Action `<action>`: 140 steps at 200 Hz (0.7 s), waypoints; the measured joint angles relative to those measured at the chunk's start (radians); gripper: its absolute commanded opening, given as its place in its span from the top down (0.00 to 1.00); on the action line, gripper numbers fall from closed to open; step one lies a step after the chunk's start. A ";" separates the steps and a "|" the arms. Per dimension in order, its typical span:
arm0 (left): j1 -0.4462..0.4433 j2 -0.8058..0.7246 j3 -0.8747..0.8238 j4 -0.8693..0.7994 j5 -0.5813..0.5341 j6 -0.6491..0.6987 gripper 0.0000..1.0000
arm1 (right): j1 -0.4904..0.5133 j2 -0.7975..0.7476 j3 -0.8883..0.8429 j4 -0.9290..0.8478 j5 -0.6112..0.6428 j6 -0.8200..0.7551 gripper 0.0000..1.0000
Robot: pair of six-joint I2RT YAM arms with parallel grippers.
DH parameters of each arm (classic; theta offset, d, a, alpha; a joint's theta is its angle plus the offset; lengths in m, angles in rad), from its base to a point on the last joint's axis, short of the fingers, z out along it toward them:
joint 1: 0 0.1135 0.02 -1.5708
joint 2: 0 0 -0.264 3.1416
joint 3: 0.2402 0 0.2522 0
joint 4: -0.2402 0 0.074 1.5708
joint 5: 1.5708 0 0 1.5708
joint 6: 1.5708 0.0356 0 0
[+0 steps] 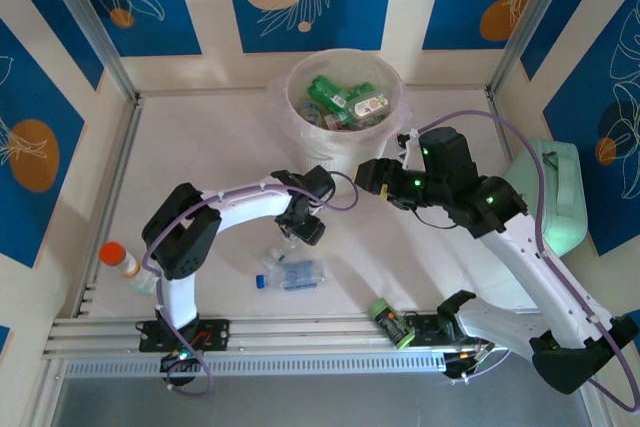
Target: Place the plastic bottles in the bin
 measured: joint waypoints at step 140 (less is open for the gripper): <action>0.099 -0.454 0.021 -0.034 -0.008 -0.169 0.49 | 0.086 -0.013 0.024 0.025 0.011 -0.022 0.35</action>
